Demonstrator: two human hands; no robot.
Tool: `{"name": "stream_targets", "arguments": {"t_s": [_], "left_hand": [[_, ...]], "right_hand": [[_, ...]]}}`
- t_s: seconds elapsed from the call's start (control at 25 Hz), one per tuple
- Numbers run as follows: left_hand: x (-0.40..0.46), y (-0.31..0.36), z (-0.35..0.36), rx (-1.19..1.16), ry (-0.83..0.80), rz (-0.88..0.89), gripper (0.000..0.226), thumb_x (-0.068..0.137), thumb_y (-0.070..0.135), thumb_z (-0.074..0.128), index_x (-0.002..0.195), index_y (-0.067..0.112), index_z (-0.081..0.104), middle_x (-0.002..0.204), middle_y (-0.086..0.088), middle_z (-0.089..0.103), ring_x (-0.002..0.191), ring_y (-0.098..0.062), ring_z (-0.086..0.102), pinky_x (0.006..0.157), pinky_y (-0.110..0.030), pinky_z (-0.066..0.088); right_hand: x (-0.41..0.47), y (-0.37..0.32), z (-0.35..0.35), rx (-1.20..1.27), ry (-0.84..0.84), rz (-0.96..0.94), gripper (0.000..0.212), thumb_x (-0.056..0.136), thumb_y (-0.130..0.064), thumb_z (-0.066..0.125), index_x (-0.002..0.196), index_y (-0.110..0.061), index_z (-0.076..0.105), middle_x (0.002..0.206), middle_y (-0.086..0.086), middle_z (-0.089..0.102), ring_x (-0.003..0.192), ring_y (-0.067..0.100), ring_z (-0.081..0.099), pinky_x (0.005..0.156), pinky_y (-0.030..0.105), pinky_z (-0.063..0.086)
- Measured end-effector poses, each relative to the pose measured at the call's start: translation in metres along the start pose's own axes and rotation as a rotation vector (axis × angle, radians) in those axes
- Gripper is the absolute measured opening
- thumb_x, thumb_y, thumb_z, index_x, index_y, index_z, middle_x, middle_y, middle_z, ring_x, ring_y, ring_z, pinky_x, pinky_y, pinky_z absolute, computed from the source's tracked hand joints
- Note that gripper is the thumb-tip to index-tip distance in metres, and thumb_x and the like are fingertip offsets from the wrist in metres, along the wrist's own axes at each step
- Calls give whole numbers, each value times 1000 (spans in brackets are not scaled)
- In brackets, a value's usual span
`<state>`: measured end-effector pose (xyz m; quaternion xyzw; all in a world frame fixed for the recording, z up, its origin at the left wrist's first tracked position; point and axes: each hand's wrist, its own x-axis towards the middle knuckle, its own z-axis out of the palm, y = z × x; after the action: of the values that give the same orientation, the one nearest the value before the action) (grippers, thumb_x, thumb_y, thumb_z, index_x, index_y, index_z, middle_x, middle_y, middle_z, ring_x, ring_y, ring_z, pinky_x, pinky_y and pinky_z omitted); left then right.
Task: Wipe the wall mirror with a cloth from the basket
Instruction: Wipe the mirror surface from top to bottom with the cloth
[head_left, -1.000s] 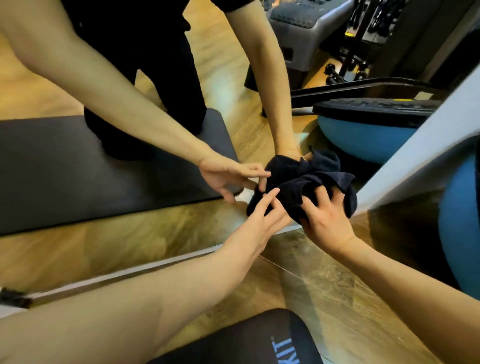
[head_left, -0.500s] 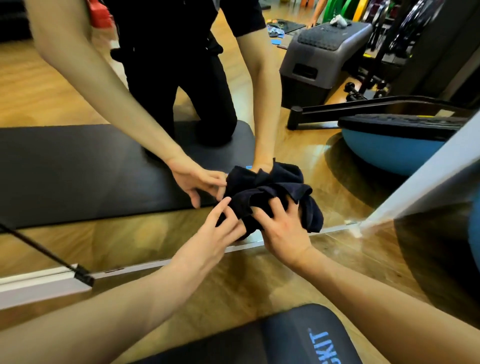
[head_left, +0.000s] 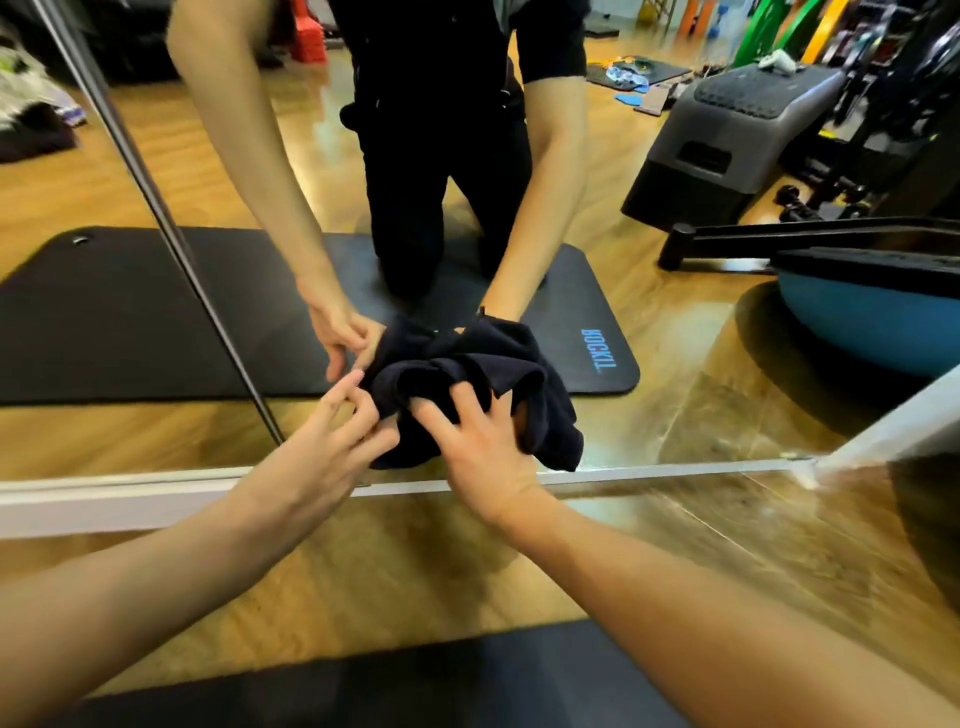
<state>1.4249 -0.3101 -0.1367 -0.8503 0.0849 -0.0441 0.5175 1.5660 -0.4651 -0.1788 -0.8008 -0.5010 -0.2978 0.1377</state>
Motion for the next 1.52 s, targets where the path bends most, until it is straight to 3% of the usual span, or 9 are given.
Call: {"name": "stream_targets", "arguments": {"t_s": [0.24, 0.36, 0.44, 0.64, 0.8, 0.88, 1.0, 1.24, 1.52], "left_hand": [[-9, 9, 17, -188, -33, -53, 59, 88, 25, 60, 134, -10, 56, 124, -21, 34, 116, -51, 37, 118, -71, -2], [-13, 31, 28, -146, 11, -87, 55, 97, 23, 45, 143, -9, 46, 139, -23, 26, 127, -56, 33, 117, -72, -3], [-19, 42, 32, -172, -97, -11, 56, 100, 16, 27, 149, -11, 32, 146, -24, 21, 136, -59, 26, 115, -73, -9], [-23, 64, 47, -310, -83, 23, 43, 79, 14, 56, 110, -10, 72, 122, -22, 41, 109, -57, 52, 111, -69, 28], [-28, 85, 64, -309, -45, 90, 53, 85, 9, 29, 108, -14, 70, 122, -20, 42, 113, -53, 43, 120, -68, 7], [-25, 87, 53, -173, -64, 129, 56, 91, 8, 23, 127, -13, 60, 134, -21, 38, 122, -57, 37, 120, -69, 4], [-29, 84, 42, -238, -367, 175, 55, 105, 17, 23, 155, -3, 22, 157, -19, 6, 143, -58, 9, 111, -71, -13], [-44, 70, 42, -214, -491, 118, 61, 107, 23, 25, 157, -6, 5, 155, -18, 7, 143, -53, 12, 116, -71, -9], [-90, 42, 59, -161, -570, 130, 63, 107, 27, 22, 159, -1, -2, 160, -19, -2, 144, -56, 7, 113, -75, -11]], "right_hand": [[-2, -14, 13, -85, 48, -52, 57, 84, -16, 50, 138, -36, 43, 126, 7, 40, 106, 38, 38, 74, 50, 58], [-7, -16, 25, -109, 52, -68, 57, 89, -16, 36, 137, -36, 59, 128, 8, 42, 112, 41, 39, 82, 52, 58], [-16, -22, 37, -145, 45, -96, 57, 89, -17, 40, 136, -37, 64, 130, 8, 41, 115, 41, 39, 87, 52, 58], [-43, -30, 78, -57, 33, -138, 54, 91, -15, 43, 142, -29, 55, 128, 10, 42, 118, 40, 39, 96, 56, 55], [-62, -36, 103, -71, -21, -182, 67, 89, -23, 66, 148, -31, 35, 140, 9, 40, 129, 41, 36, 107, 57, 48], [-65, -37, 106, -31, -35, -179, 74, 87, -25, 71, 148, -31, 30, 144, 10, 36, 132, 41, 34, 107, 57, 47], [-64, -38, 106, -41, -10, -177, 62, 90, -26, 55, 147, -31, 30, 146, 8, 33, 134, 39, 34, 105, 55, 49], [-60, -66, 103, 21, -52, -126, 66, 82, -23, 57, 146, -31, 43, 134, 6, 39, 128, 40, 36, 95, 52, 56], [-34, -114, 94, -9, -111, -139, 70, 82, -25, 54, 150, -32, 40, 137, 8, 38, 123, 41, 38, 98, 51, 54]]}}
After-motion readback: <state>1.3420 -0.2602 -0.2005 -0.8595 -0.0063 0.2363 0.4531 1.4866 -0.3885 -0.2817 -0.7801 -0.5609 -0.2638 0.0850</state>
